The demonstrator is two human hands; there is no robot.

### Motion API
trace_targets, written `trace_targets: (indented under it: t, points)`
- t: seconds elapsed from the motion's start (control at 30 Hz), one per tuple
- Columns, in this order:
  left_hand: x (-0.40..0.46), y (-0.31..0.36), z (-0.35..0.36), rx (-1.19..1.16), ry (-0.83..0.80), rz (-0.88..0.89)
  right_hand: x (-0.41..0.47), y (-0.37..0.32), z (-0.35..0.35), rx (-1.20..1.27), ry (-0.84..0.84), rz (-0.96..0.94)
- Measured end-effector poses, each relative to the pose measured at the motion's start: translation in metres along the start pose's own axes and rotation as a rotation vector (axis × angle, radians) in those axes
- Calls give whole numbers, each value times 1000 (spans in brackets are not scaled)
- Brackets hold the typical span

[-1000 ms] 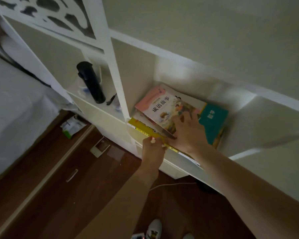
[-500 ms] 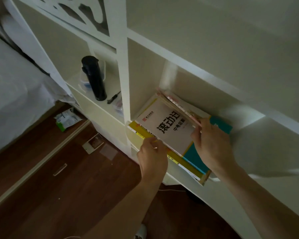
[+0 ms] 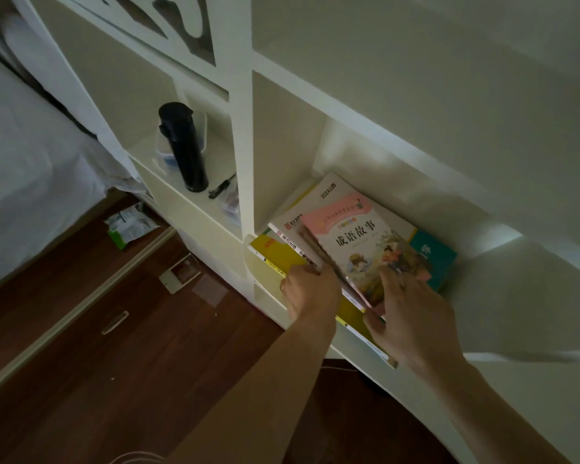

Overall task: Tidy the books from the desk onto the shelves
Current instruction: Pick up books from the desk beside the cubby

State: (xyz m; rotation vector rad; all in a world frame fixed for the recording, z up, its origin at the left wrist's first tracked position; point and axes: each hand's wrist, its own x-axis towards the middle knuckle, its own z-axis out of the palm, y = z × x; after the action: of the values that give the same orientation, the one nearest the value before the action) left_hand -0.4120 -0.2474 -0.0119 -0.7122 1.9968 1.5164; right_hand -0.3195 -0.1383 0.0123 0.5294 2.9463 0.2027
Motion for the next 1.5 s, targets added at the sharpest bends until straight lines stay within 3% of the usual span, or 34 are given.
trace_targets:
  t: [0.13, 0.2, 0.3, 0.4, 0.57, 0.87, 1.0, 1.17, 1.27, 1.4, 1.5]
  points:
    - [-1, -7, -4, 69, 7, 86, 3, -1, -12, -56, -98, -76]
    - [0, -13, -7, 28, -39, 113, 6, 7, -20, 29, -198, -100]
    - [1, -26, -13, 60, -6, 114, 23, 19, -35, 267, -355, 23]
    - [2, -34, -15, 105, 75, 115, 51, 21, -27, 367, -283, 137]
    - [11, -42, -16, 23, 35, 101, 78, 23, -26, 411, -385, 291]
    - [-18, -46, -51, -155, -179, -41, 6, 13, -28, 1317, -475, 489]
    - [-69, -52, -76, -194, -414, 170, -61, 13, -12, 1629, -375, 522]
    - [-110, -102, -83, -23, -785, 407, -160, 36, 0, 1613, -312, 459]
    - [-136, -131, -58, 136, -945, 515, -216, 62, 22, 1604, -165, 564]
    - [-166, -161, 19, 355, -929, 804, -259, 115, 53, 1629, 174, 795]
    - [-180, -176, 84, 426, -839, 864, -262, 161, 76, 1615, 343, 842]
